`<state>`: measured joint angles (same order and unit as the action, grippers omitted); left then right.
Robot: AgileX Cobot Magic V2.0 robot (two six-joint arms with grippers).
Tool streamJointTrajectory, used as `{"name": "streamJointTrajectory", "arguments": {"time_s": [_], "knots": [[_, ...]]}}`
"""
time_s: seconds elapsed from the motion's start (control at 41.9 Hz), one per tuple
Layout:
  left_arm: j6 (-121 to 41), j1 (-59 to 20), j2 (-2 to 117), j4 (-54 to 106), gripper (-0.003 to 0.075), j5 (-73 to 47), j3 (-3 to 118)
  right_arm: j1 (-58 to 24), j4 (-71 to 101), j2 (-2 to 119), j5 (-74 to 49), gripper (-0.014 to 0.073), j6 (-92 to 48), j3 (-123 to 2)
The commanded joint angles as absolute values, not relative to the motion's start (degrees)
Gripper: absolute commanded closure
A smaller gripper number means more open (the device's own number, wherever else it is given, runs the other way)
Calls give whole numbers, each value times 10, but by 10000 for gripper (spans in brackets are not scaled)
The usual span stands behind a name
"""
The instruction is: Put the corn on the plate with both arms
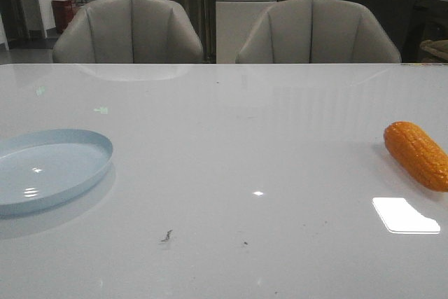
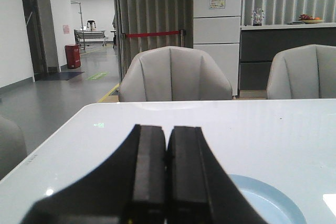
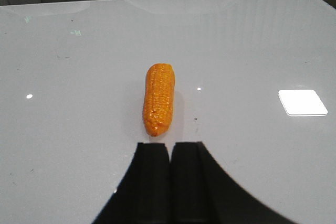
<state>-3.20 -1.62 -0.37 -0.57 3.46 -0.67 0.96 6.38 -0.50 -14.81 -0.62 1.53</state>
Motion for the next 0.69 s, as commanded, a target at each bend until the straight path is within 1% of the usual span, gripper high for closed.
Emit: {"name": "streamJointTrajectory", "arguments": {"time_s": [0.0, 0.668], "knots": [[-26, -16, -15, 0, 626, 87, -28, 12, 66, -19, -101, 530, -10, 3], [-26, -16, -15, 0, 626, 93, -28, 12, 55, -19, -84, 530, -10, 3]]}}
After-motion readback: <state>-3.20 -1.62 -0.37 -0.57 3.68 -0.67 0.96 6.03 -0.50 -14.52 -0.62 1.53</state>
